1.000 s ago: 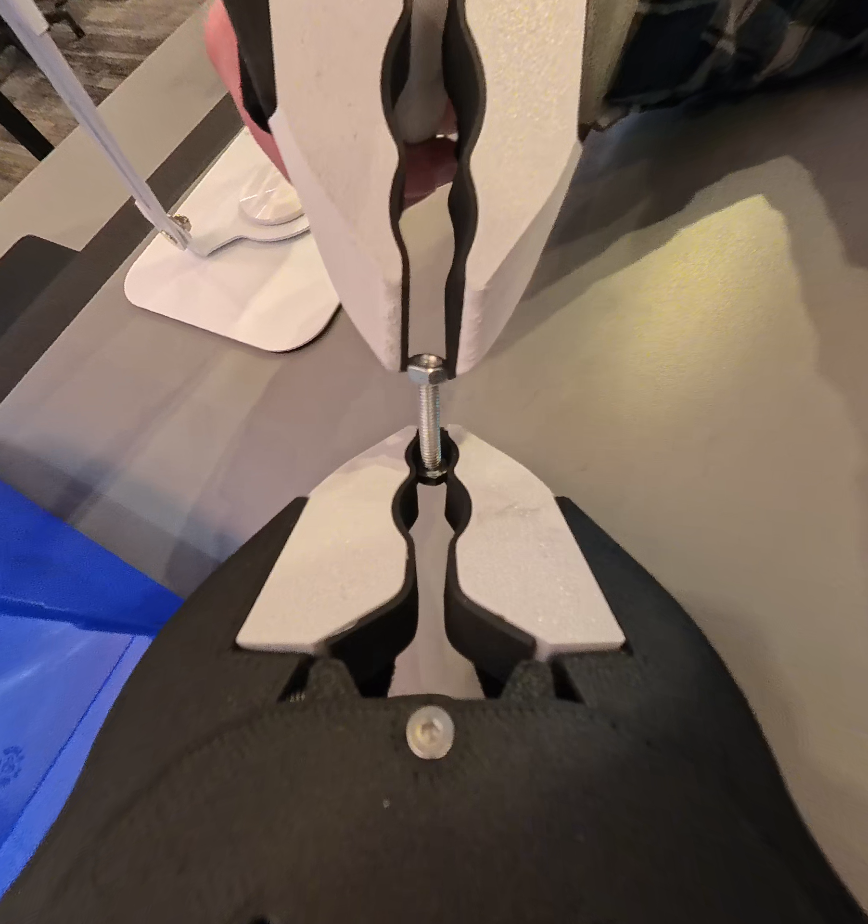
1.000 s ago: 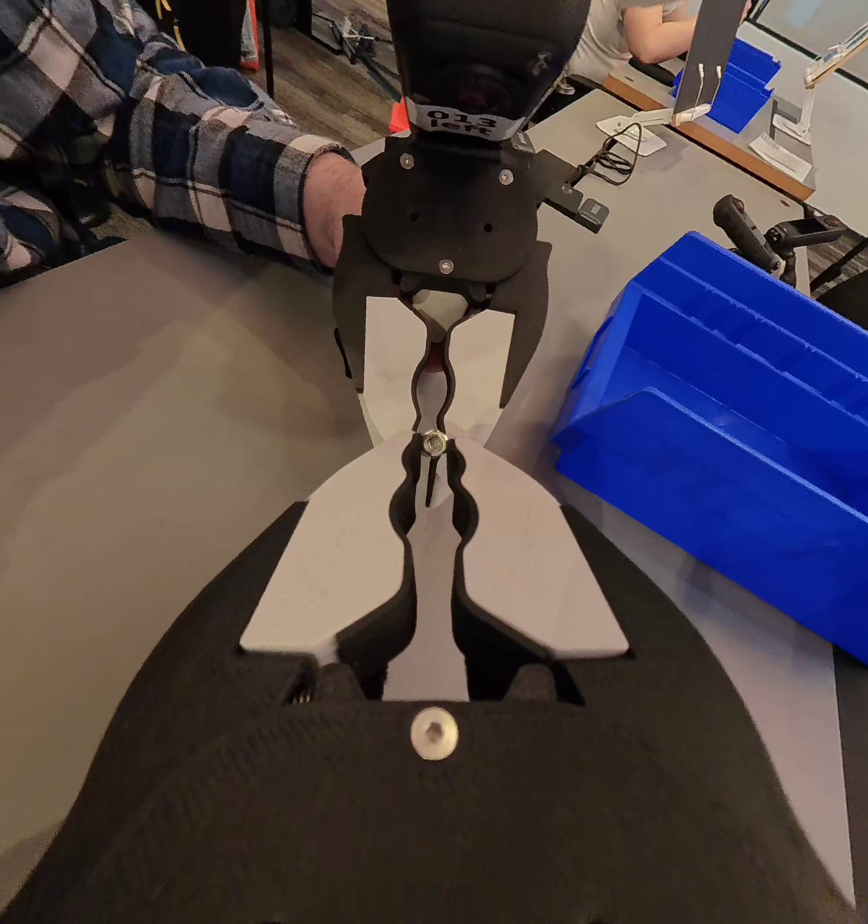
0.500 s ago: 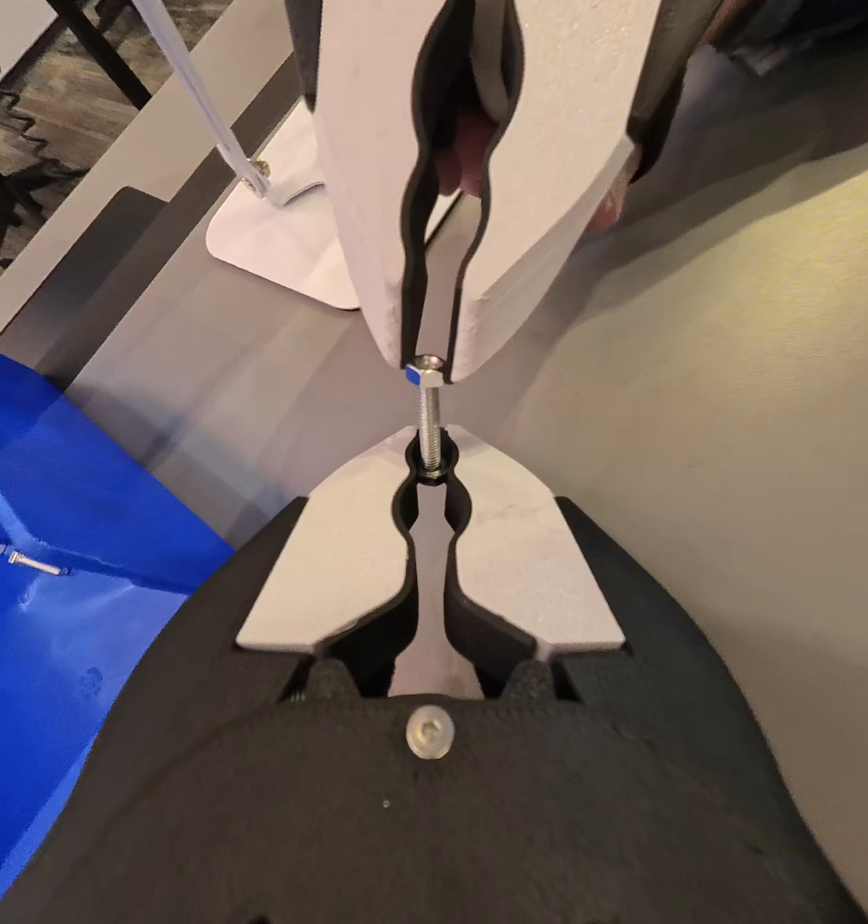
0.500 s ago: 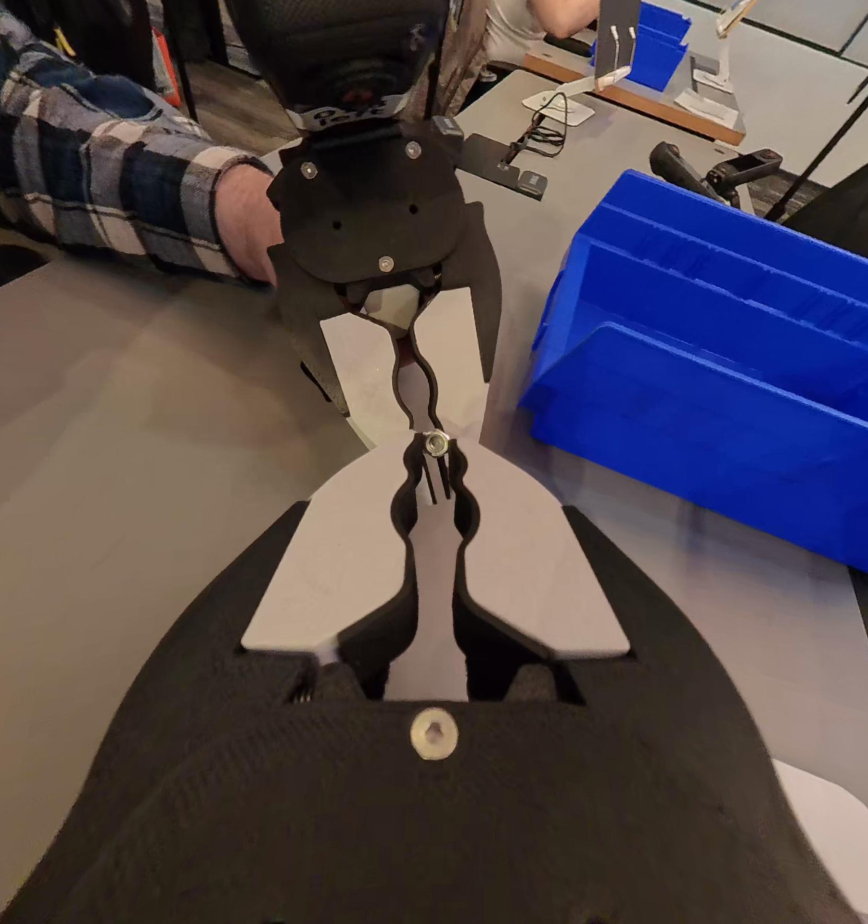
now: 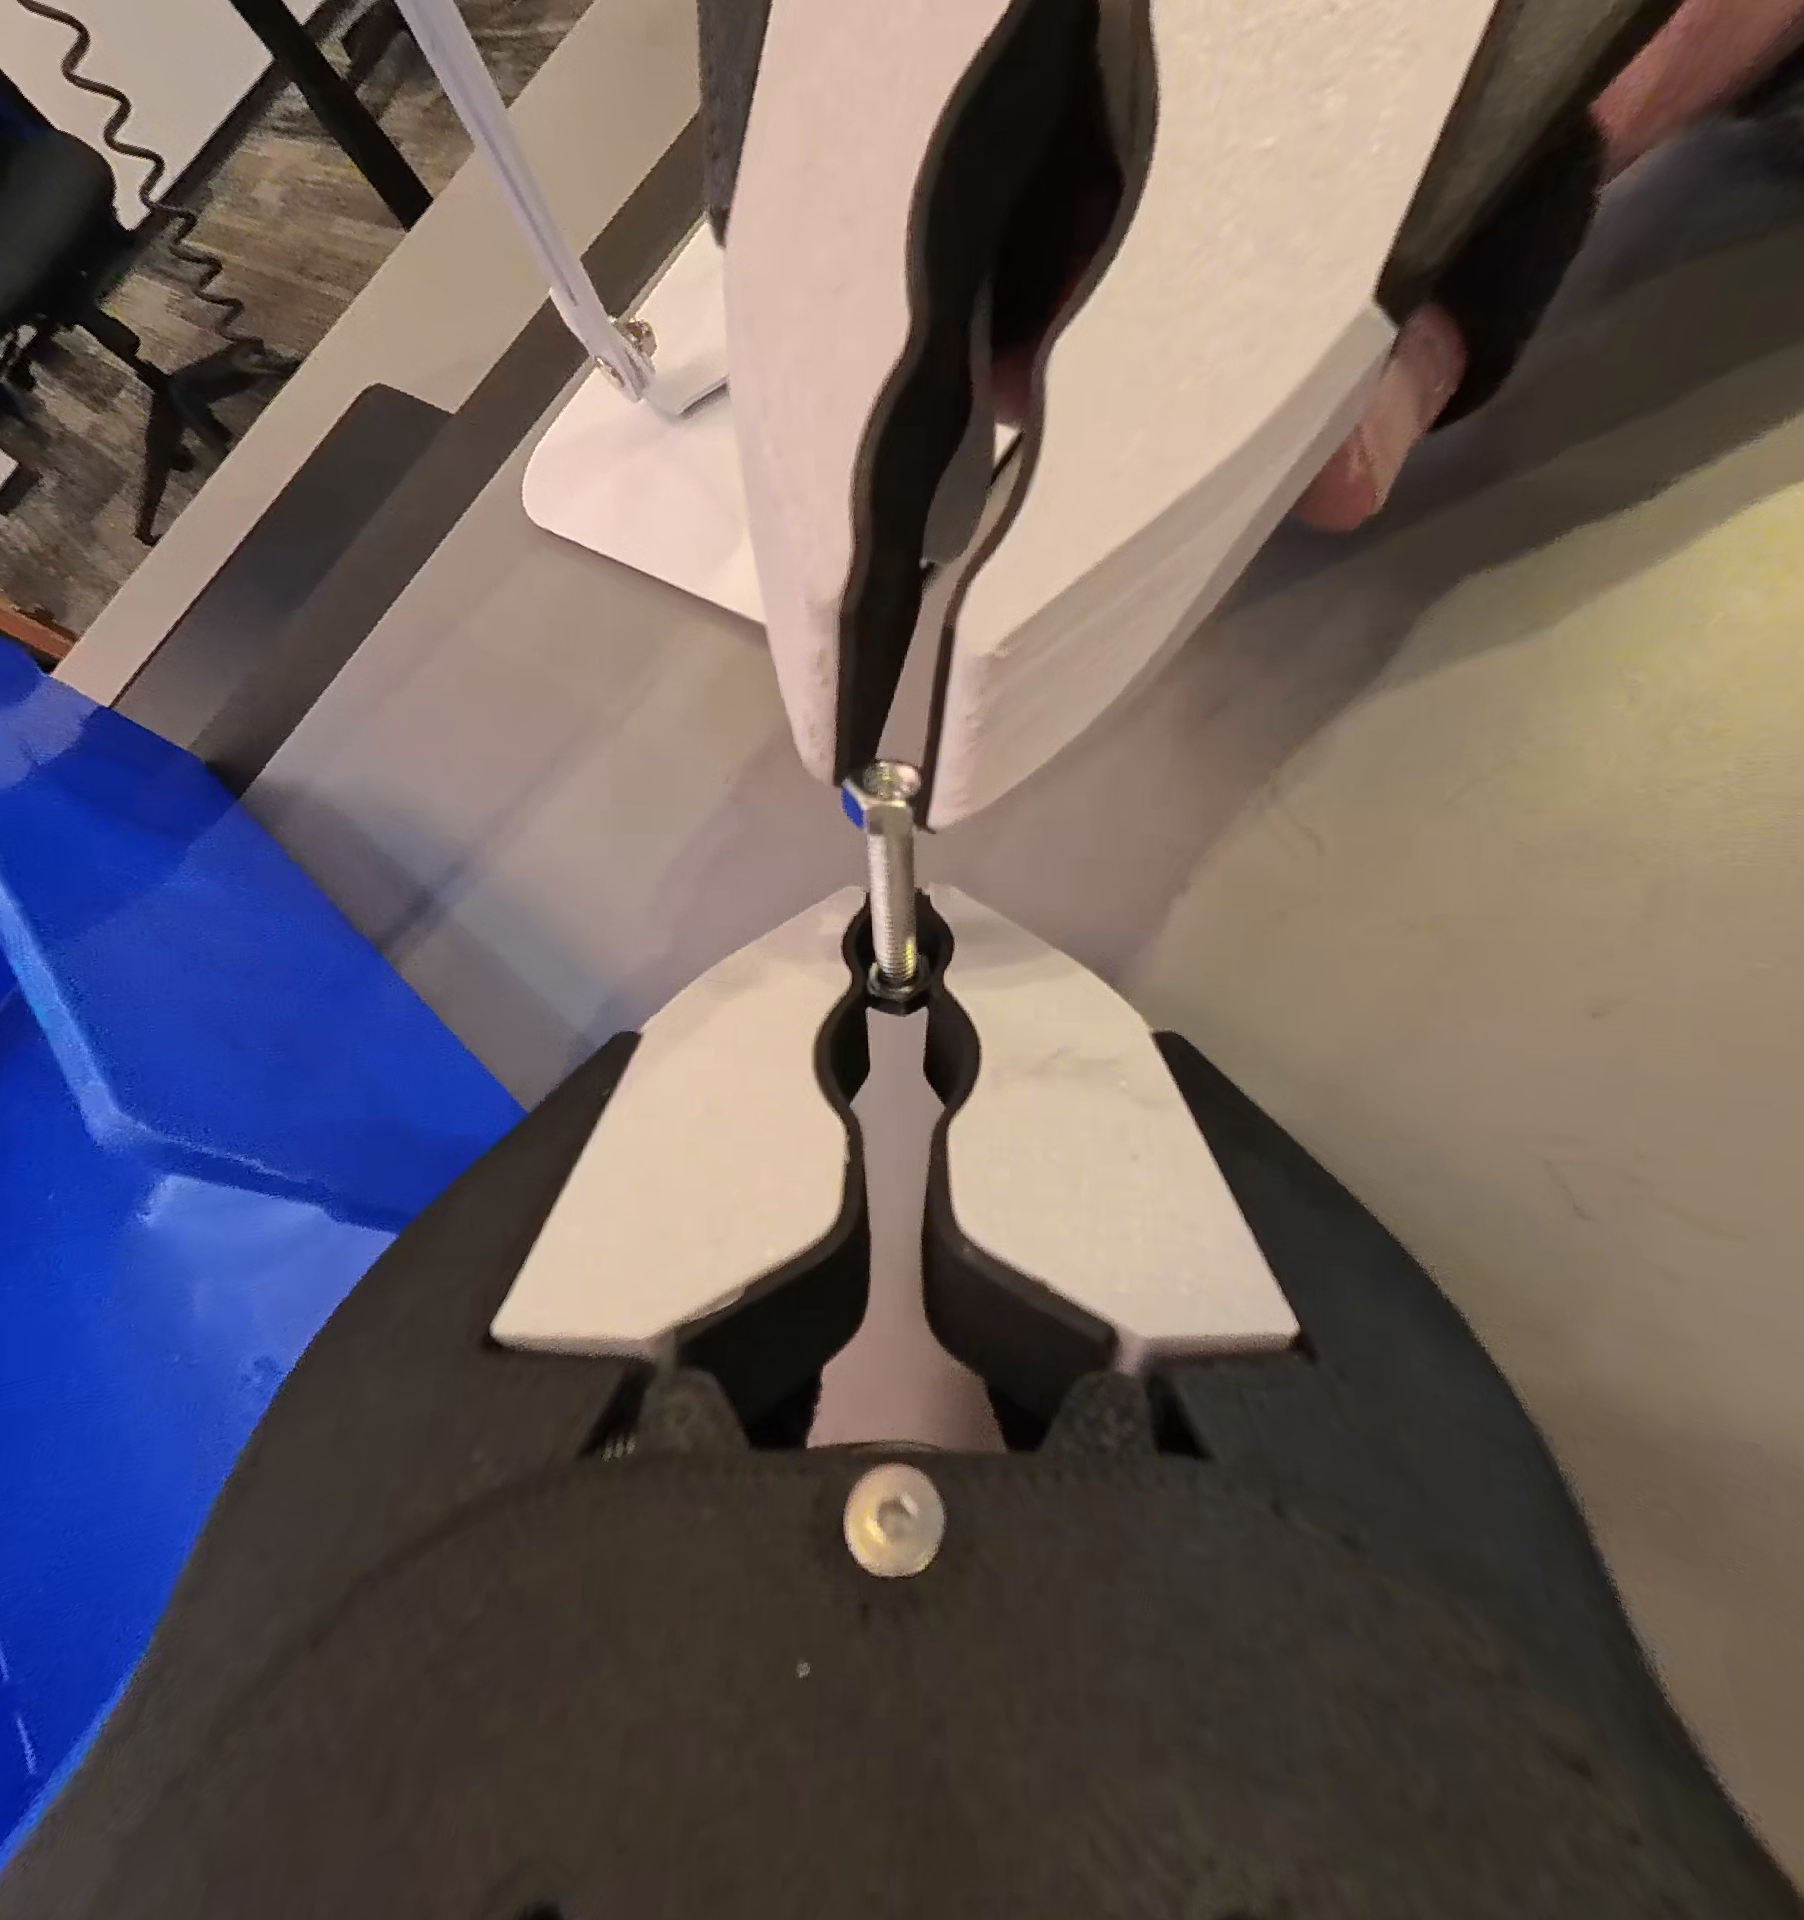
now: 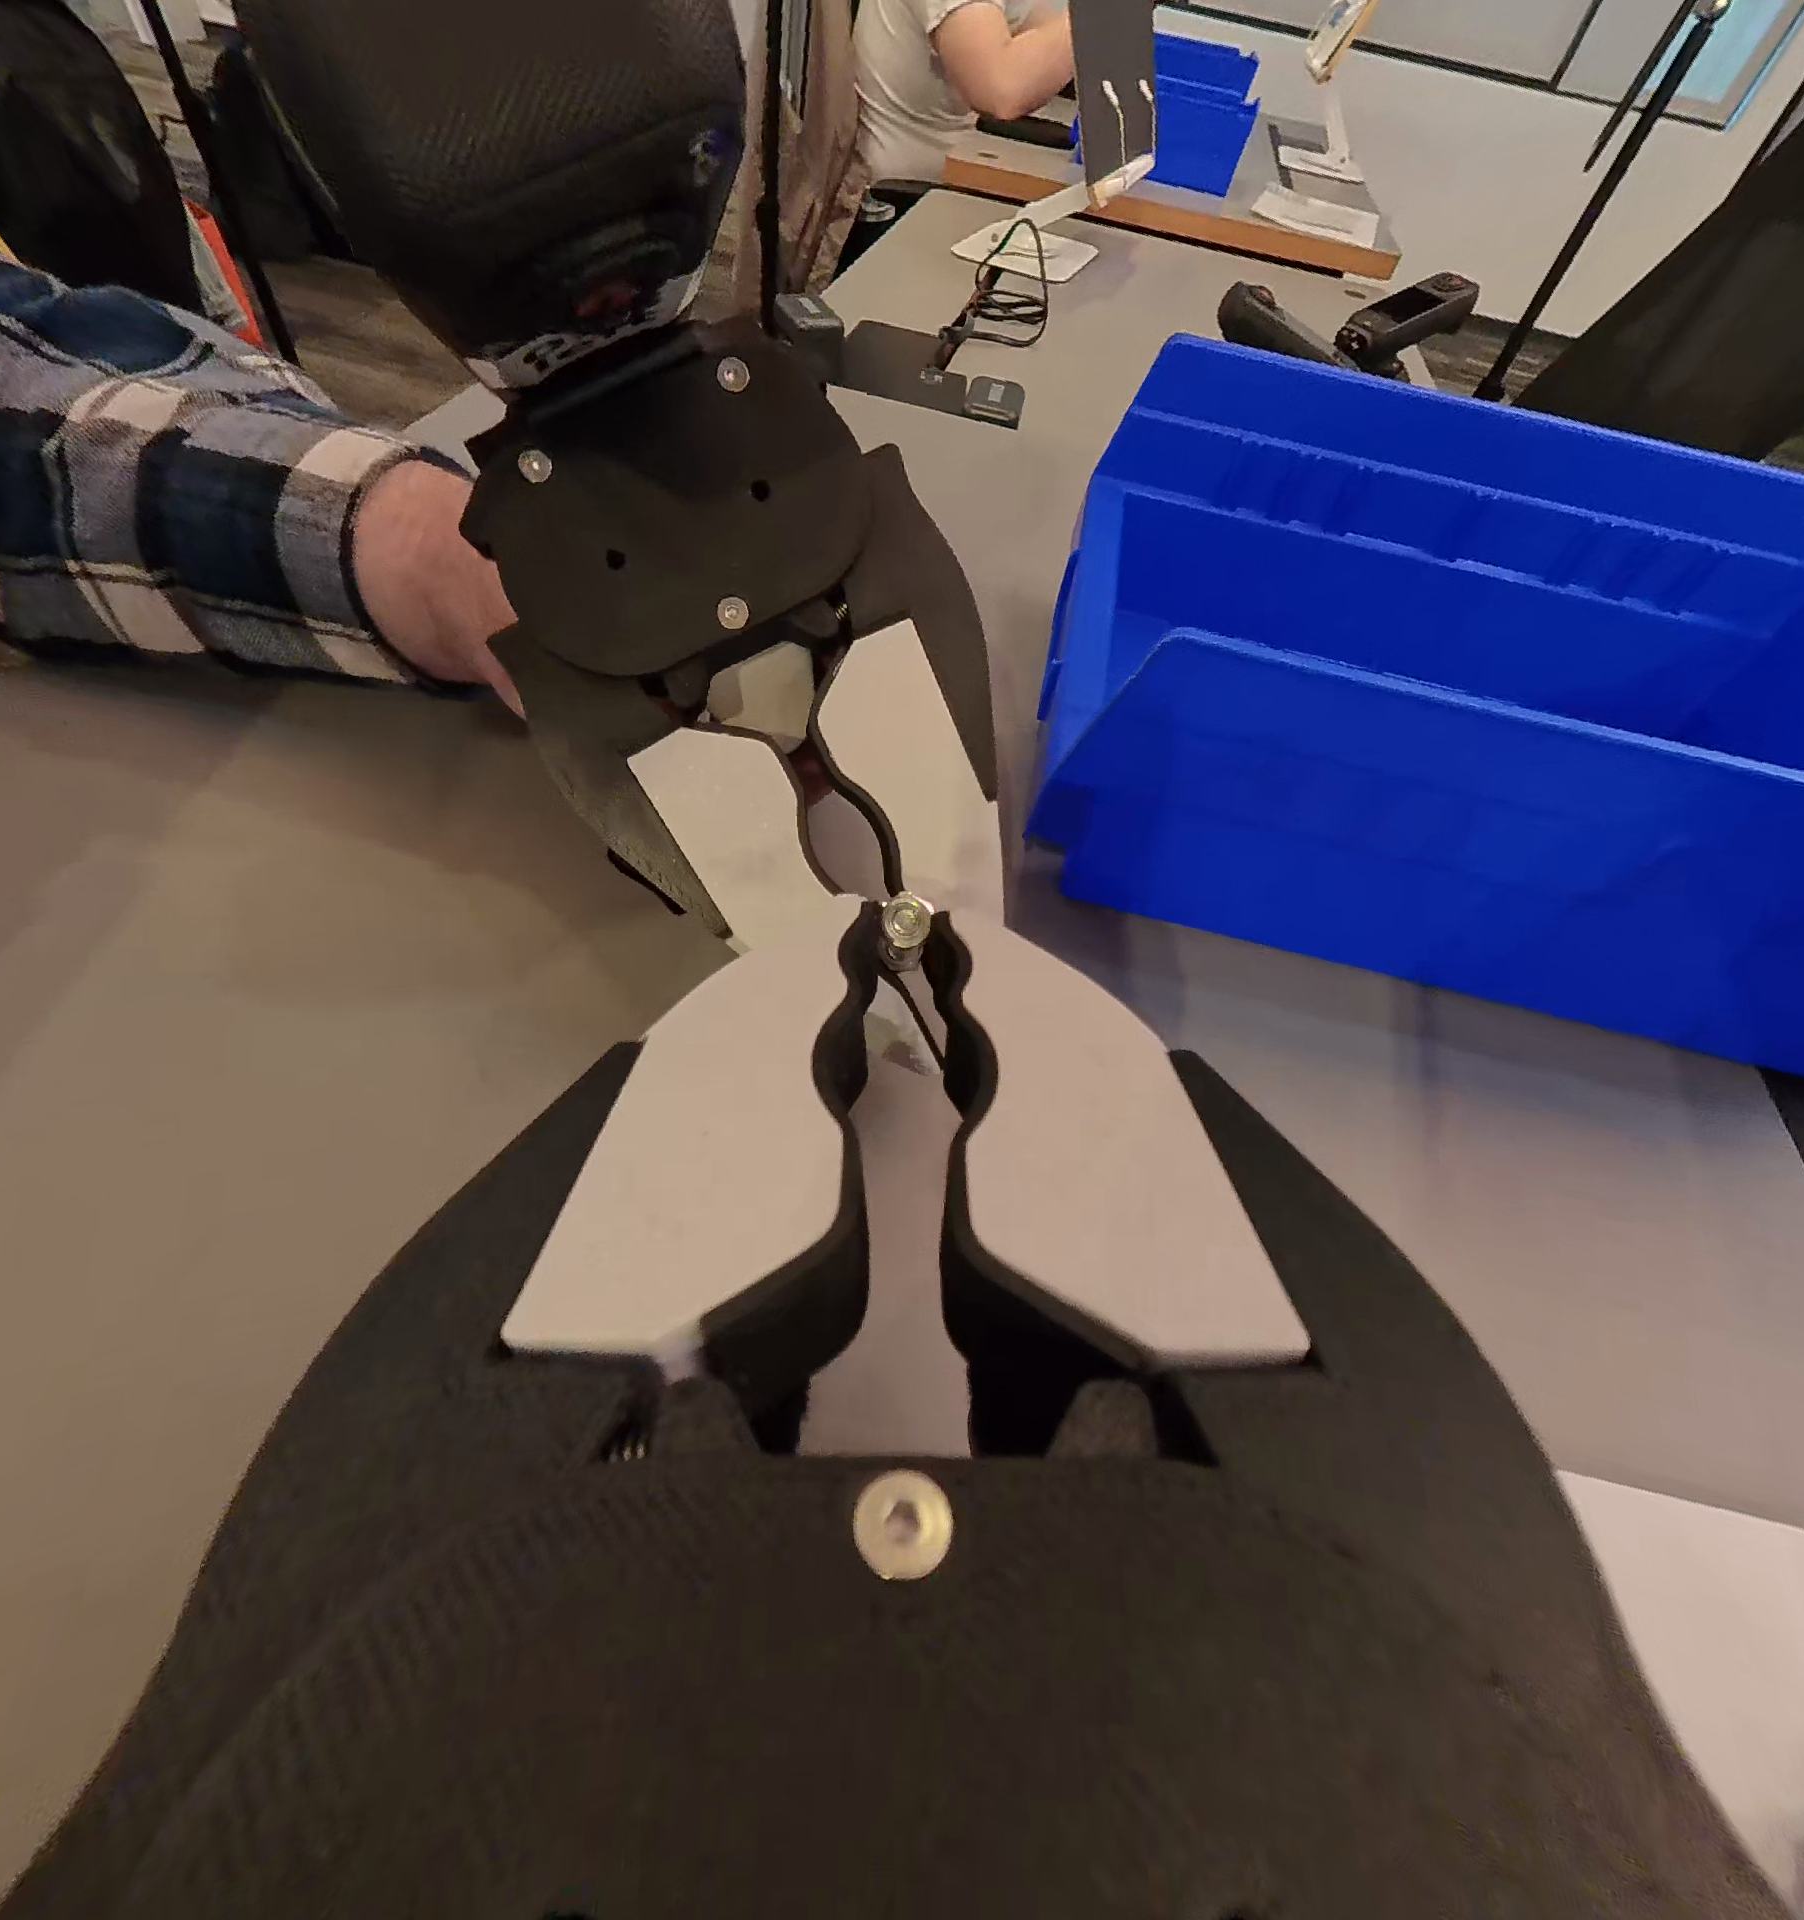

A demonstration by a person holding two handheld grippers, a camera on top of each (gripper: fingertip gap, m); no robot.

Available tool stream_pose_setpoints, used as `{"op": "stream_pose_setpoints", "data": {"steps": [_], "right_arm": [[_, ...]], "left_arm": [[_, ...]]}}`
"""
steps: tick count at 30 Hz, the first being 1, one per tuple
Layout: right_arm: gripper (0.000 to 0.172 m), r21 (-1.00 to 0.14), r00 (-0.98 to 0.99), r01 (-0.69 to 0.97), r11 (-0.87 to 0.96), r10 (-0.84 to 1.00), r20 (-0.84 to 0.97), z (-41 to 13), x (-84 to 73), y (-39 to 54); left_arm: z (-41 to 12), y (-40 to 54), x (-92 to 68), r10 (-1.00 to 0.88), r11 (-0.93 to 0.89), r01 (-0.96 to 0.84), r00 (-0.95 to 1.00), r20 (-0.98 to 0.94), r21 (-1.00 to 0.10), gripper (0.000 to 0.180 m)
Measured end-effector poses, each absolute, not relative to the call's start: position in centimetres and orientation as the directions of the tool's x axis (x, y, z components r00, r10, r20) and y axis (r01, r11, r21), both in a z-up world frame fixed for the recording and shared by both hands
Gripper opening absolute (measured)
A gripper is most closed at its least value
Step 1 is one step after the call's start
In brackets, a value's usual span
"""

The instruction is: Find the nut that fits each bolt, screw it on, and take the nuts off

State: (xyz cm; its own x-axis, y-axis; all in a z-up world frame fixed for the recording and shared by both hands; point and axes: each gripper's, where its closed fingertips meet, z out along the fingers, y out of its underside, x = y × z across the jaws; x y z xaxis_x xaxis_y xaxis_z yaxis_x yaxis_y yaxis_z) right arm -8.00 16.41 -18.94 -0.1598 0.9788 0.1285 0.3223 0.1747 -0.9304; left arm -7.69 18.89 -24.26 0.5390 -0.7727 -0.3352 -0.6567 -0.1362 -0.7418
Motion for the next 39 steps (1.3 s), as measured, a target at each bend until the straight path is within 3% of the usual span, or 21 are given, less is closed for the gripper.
{"op": "stream_pose_setpoints", "data": {"steps": [5,39], "right_arm": [[0.010,-0.946,-0.140,0.301,0.118,0.987,0.079,-18.8,-8.6,15.8],[0.010,-0.898,-0.130,0.359,0.253,0.967,0.220,-19.7,-7.7,16.5]], "left_arm": [[-24.2,19.0,-7.7,-0.765,-0.131,-0.662,0.541,-0.350,-0.738,0.005],[-25.0,18.9,-7.6,-0.776,-0.145,-0.708,0.515,-0.365,-0.691,0.005]]}}
